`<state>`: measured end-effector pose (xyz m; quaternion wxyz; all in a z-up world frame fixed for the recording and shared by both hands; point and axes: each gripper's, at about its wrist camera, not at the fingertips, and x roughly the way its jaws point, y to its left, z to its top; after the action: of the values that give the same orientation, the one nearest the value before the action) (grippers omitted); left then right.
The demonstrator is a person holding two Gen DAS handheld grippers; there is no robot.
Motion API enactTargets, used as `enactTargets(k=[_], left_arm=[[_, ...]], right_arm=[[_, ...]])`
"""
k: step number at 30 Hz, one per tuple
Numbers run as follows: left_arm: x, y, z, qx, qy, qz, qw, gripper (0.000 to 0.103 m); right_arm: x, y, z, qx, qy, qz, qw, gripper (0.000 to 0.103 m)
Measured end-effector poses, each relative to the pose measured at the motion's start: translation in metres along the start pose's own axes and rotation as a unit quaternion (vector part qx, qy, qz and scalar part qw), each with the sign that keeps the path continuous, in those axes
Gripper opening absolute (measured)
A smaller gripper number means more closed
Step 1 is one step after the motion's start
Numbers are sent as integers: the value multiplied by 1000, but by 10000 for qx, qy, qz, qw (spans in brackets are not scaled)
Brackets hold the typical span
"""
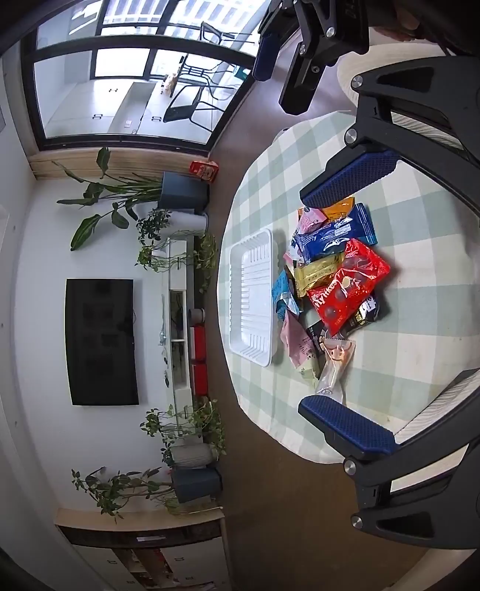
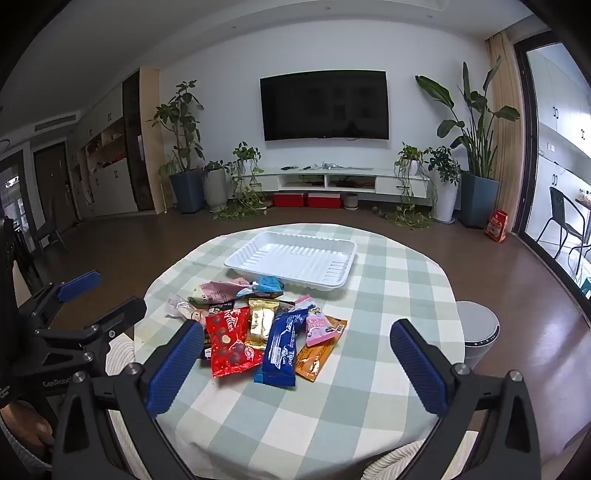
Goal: Organize snacks
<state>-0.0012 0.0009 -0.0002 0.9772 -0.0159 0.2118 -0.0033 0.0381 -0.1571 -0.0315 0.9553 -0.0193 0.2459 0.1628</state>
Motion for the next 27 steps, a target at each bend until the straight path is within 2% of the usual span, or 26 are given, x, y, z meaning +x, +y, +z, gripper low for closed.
enactTargets(k=[27], left_arm=[[-1,-2,-3,91,100,82,9999,103]], right_arm=[[1,0,0,19,36,1,10000,103]])
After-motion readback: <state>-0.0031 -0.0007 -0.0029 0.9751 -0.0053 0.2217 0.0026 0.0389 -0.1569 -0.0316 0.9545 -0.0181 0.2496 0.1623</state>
